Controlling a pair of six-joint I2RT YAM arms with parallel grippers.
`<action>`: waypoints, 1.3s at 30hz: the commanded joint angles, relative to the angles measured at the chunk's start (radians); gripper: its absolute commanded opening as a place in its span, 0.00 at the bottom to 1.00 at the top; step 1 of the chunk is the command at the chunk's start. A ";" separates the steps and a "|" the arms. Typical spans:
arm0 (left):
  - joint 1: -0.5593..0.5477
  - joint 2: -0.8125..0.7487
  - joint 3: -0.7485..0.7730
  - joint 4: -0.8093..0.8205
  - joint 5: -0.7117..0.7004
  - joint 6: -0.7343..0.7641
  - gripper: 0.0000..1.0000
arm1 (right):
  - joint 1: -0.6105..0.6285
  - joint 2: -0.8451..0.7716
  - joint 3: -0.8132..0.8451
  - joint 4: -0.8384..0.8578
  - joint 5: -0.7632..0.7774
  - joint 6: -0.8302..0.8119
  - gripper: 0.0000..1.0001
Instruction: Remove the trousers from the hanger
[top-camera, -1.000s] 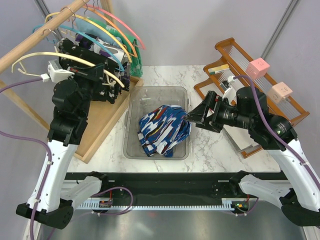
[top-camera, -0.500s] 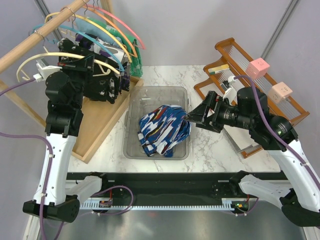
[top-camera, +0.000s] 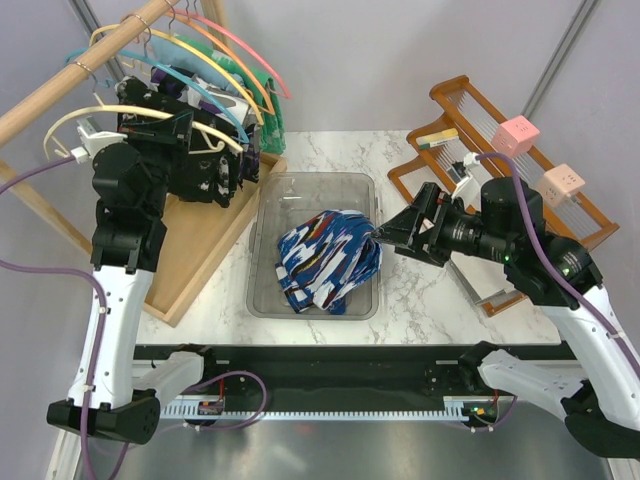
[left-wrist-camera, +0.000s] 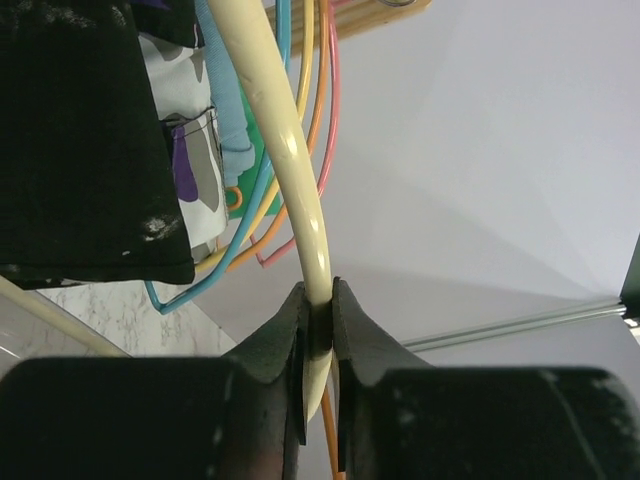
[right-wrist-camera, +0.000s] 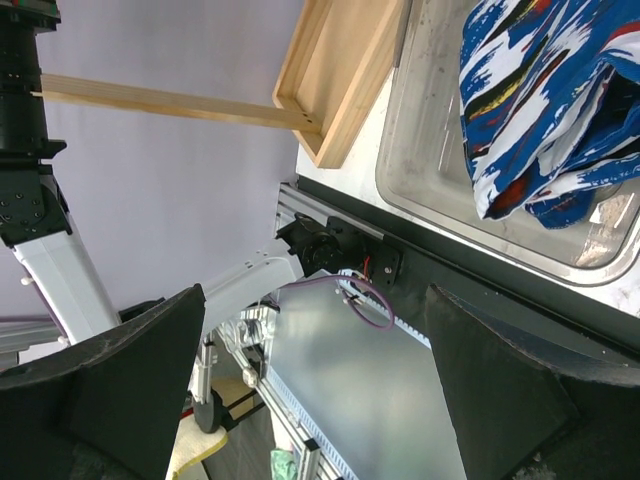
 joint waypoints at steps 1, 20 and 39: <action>0.005 -0.046 -0.014 -0.065 0.031 0.055 0.28 | 0.002 -0.028 -0.020 0.029 0.037 0.021 0.98; 0.005 -0.243 0.035 -0.400 0.135 0.272 0.64 | 0.002 -0.134 -0.239 0.074 0.065 0.058 0.98; 0.005 -0.634 -0.207 -0.585 0.604 0.184 0.64 | 0.002 -0.226 -0.528 0.173 0.154 0.119 0.98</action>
